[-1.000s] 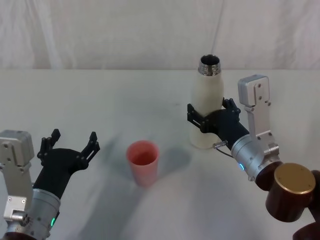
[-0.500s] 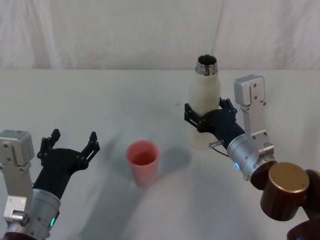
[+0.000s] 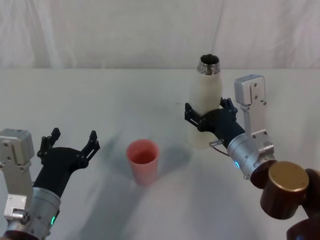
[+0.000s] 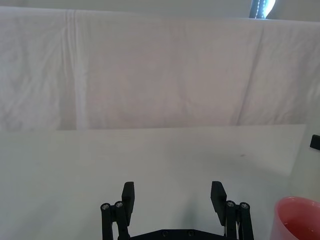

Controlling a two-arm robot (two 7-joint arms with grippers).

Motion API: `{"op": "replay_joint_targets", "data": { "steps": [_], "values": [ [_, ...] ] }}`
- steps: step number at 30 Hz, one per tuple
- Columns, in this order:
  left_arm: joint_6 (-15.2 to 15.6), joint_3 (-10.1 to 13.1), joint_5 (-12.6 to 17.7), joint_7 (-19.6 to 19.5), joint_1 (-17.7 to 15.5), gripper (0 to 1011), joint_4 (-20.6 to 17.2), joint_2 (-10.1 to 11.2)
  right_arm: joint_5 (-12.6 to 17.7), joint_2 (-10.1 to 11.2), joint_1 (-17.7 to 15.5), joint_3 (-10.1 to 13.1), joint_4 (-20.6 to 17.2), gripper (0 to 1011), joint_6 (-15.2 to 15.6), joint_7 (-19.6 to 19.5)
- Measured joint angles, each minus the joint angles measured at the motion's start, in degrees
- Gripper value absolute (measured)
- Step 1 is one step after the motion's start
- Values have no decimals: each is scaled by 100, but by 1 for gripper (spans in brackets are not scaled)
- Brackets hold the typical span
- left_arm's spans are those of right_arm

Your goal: Grasp the thermos with one hand and pour water into the cup lid.

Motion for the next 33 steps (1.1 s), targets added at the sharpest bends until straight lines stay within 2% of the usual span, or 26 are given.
{"op": "replay_joint_targets", "data": {
  "steps": [2, 11, 33],
  "values": [
    [0, 0, 0, 0, 0, 1001, 0, 0, -1, 0, 2, 0, 1, 1001, 1, 1],
    [0, 0, 0, 1, 0, 1001, 0, 0, -5, 4, -14, 11, -36, 1001, 45, 4],
    [0, 0, 0, 0, 0, 1001, 0, 0, 172, 208, -396, 179, -459, 1001, 90, 65]
  ]
}}
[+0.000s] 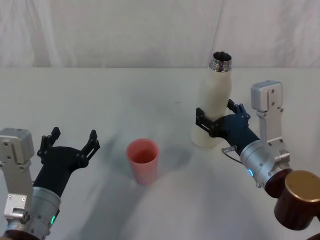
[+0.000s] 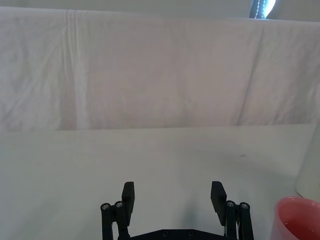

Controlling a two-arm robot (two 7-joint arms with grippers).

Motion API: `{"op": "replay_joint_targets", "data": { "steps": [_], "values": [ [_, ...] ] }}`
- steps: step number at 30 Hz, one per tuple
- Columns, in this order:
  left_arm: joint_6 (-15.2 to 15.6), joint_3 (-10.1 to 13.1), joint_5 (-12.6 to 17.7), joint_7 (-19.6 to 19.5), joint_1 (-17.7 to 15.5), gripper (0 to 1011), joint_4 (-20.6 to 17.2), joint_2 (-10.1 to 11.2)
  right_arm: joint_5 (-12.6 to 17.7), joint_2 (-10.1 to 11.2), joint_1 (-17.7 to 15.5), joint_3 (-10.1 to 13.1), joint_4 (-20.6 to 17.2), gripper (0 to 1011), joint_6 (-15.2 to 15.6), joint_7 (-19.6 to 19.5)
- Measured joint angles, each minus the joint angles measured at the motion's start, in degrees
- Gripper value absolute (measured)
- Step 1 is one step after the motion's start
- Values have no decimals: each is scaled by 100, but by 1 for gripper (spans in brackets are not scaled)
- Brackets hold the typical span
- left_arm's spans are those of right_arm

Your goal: Grasp the thermos with one hand and pour water into the cup lid.

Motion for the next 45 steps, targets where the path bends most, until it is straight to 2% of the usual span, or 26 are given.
{"op": "replay_joint_targets", "data": {
  "steps": [18, 27, 34, 45],
  "values": [
    [0, 0, 0, 0, 0, 1001, 0, 0, -66, 143, -410, 0, -491, 1001, -121, -79],
    [0, 0, 0, 0, 0, 1001, 0, 0, -61, 182, -684, 102, -770, 1001, -182, -144],
    [0, 0, 0, 0, 0, 1001, 0, 0, -246, 206, -897, 147, -977, 1002, -275, -318],
    [0, 0, 0, 0, 0, 1001, 0, 0, -482, 153, -1208, 344, -1129, 1001, -449, -523]
  ]
}}
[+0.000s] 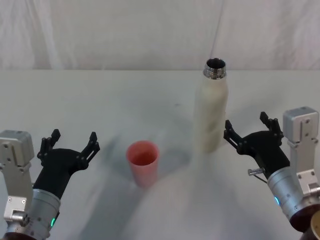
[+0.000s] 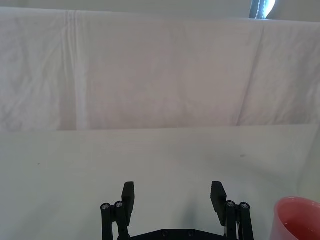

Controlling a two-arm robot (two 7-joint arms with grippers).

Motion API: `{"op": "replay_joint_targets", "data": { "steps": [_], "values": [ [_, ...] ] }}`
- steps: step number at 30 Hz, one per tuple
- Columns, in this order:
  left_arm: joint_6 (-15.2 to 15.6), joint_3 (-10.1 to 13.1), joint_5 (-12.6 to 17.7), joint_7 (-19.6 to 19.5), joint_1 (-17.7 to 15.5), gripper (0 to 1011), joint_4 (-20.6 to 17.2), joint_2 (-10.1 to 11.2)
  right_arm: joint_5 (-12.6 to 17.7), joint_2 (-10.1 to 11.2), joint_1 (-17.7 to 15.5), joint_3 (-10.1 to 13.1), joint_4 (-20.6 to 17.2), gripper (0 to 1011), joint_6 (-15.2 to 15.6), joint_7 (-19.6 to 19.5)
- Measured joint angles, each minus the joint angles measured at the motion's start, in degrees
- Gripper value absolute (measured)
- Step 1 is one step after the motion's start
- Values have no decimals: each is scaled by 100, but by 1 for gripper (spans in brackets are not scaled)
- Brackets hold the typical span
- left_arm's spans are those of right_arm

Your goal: Grasp the thermos with one hand and pour water into the cup lid.

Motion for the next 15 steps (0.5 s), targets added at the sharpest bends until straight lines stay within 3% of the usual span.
{"op": "replay_joint_targets", "data": {
  "steps": [15],
  "values": [
    [0, 0, 0, 0, 0, 1001, 0, 0, -367, -89, -232, 144, 89, 1002, -268, -138]
  ]
}}
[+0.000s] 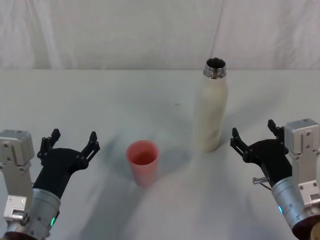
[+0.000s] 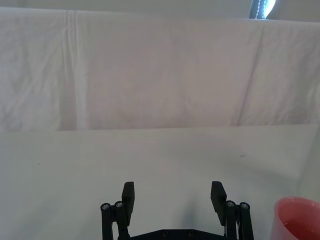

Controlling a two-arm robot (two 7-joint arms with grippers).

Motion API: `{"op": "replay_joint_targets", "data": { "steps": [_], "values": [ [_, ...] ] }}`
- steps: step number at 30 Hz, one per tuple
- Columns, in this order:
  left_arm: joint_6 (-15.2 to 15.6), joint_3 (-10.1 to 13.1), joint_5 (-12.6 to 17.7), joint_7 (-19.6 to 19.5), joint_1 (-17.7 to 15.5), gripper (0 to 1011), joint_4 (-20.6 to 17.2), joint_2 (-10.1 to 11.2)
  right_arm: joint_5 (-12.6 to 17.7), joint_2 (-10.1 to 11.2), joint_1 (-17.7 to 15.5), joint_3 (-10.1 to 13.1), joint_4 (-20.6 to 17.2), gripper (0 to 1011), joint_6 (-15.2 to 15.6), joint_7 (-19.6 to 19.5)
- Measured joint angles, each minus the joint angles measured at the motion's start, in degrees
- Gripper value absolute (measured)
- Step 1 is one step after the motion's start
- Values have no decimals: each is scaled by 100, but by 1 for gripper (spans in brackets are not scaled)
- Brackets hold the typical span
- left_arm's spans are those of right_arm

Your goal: Grasp the thermos with one hand and pour water into the cup lid.

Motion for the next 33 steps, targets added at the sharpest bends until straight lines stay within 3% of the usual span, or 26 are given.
{"op": "replay_joint_targets", "data": {
  "steps": [33],
  "values": [
    [0, 0, 0, 0, 0, 1001, 0, 0, -28, -115, -187, 109, 114, 1001, -102, 141]
  ]
}}
